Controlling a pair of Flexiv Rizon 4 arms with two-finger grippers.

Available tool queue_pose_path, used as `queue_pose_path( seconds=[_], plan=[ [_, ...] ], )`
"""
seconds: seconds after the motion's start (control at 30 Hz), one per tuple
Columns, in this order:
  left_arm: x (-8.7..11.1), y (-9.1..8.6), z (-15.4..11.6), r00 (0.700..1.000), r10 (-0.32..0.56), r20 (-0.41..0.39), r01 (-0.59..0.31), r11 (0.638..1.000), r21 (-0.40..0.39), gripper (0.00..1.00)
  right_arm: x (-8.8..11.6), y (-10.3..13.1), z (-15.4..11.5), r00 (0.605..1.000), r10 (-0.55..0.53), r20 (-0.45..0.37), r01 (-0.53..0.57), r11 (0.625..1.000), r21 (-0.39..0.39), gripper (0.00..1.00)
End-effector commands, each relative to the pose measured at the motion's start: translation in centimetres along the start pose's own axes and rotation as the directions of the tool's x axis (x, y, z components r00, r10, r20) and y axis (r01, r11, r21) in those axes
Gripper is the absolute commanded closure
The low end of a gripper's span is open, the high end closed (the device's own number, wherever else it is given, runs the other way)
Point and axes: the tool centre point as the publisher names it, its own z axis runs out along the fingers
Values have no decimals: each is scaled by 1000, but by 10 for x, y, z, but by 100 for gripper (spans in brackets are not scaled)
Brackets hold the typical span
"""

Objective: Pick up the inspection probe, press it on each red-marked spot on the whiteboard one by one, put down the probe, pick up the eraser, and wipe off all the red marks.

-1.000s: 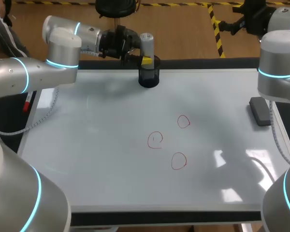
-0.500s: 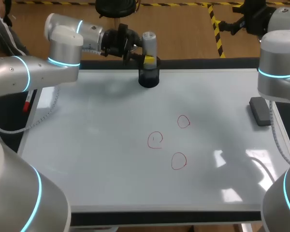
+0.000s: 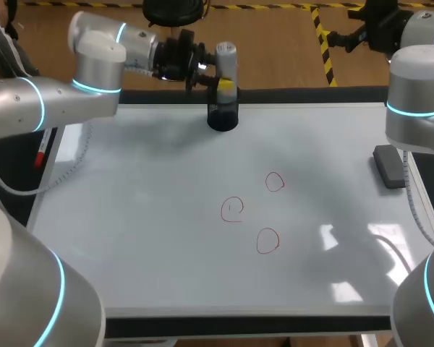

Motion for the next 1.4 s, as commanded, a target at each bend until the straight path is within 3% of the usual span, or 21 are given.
queue_pose_path(
  seconds=[0.03, 0.47, 1.03, 1.4],
  plan=[
    [4, -7, -7, 1000, 3, 4, -3, 1000, -9, 100, 0, 0, 0, 1000, 0, 0, 0, 1000, 0, 0],
    [5, -32, -14, 999, 38, -6, -38, 999, 5, 100, 0, 0, 0, 1000, 0, 0, 0, 1000, 0, 0],
    [10, -45, -19, 999, 44, -23, -43, 999, 30, 100, 0, 0, 0, 1000, 0, 0, 0, 1000, 0, 0],
    [13, -65, -24, 998, 57, -39, -57, 998, 20, 100, 0, 0, 0, 1000, 0, 0, 0, 1000, 0, 0]
  ],
)
